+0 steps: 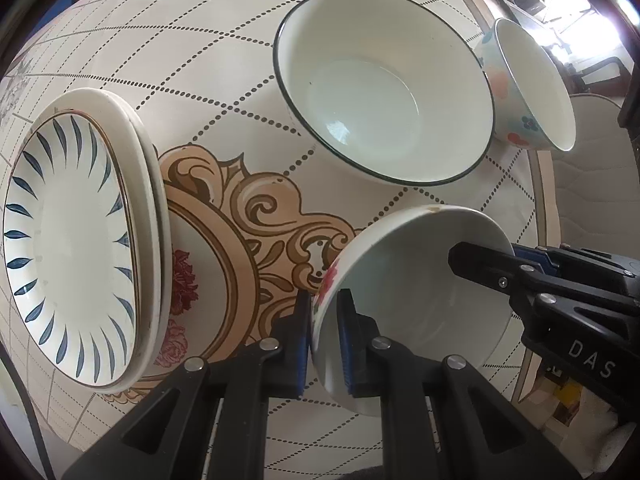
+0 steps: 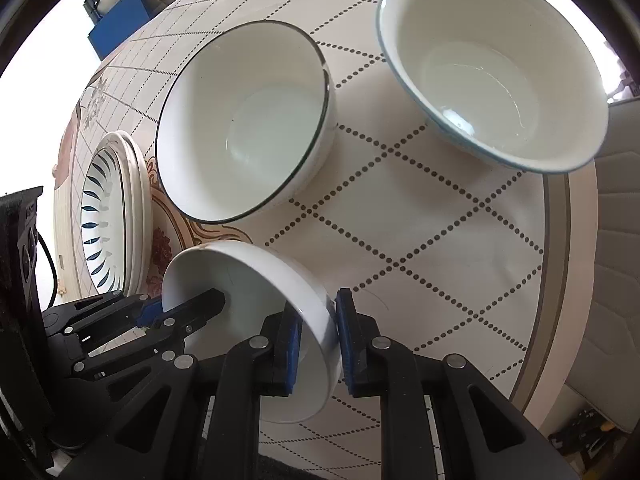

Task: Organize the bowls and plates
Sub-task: 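Carry the plain white bowl into the dark-rimmed bowl and open both tools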

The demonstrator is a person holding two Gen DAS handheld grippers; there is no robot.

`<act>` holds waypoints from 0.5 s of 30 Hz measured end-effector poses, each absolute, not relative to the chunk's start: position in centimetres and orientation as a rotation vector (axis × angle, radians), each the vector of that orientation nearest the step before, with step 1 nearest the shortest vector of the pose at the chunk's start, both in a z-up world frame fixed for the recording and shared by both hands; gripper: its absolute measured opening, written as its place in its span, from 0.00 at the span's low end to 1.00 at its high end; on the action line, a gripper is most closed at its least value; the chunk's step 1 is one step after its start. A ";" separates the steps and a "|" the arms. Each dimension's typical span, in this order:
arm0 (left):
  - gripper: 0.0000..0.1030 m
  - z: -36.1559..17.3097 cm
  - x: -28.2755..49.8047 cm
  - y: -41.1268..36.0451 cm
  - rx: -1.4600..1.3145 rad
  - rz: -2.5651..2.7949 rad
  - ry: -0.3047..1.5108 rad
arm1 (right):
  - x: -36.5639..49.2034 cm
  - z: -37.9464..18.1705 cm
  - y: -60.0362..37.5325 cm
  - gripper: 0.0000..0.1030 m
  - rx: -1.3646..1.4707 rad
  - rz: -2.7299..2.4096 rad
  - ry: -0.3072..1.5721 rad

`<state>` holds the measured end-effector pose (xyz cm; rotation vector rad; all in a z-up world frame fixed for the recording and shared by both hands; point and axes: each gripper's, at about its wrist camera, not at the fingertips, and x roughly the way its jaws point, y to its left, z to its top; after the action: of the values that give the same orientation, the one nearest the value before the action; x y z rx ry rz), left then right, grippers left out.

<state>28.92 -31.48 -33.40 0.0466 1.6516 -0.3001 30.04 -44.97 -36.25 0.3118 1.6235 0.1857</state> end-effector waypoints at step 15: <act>0.12 -33.5 29.6 -31.0 0.035 -0.251 1.660 | 30.7 -36.6 -45.3 0.18 0.341 0.164 1.649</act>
<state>29.63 -30.98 -33.47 0.0349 1.6596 -0.2515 30.65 -45.25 -36.63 0.3412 1.6492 0.1644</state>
